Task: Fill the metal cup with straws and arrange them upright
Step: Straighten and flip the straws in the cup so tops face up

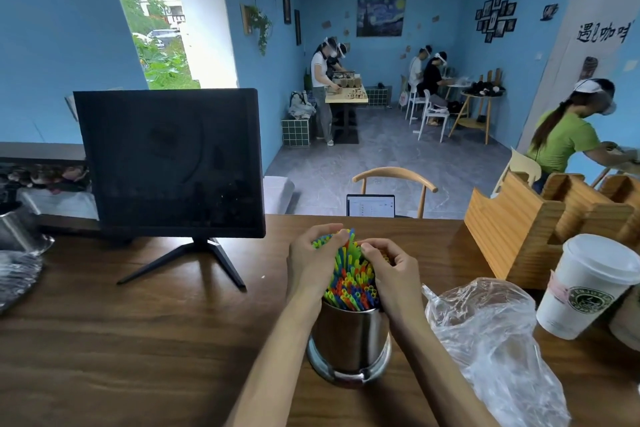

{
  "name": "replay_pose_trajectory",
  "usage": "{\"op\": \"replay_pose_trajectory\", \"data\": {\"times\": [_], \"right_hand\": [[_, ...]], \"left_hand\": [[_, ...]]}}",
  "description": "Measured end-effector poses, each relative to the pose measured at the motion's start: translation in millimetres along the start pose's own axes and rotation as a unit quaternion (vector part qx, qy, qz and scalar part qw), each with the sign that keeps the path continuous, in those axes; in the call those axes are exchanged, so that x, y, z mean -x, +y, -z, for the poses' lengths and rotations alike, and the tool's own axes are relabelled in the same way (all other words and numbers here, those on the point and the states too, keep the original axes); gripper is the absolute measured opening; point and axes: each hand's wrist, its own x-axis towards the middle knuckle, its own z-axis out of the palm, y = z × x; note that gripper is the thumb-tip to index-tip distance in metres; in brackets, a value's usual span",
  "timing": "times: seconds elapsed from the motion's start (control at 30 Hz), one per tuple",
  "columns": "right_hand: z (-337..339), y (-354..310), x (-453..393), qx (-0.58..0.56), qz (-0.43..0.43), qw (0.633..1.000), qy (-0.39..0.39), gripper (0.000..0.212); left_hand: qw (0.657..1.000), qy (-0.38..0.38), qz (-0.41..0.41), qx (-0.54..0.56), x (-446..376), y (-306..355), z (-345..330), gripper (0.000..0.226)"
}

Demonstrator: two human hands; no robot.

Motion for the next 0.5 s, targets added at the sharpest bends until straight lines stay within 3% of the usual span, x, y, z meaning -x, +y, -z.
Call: {"op": "replay_pose_trajectory", "data": {"times": [0.5], "right_hand": [[1.6, 0.6, -1.1, 0.015, 0.004, 1.000, -0.002, 0.016]], "left_hand": [[1.000, 0.003, -0.006, -0.012, 3.6, 5.1, 0.4, 0.004]]}}
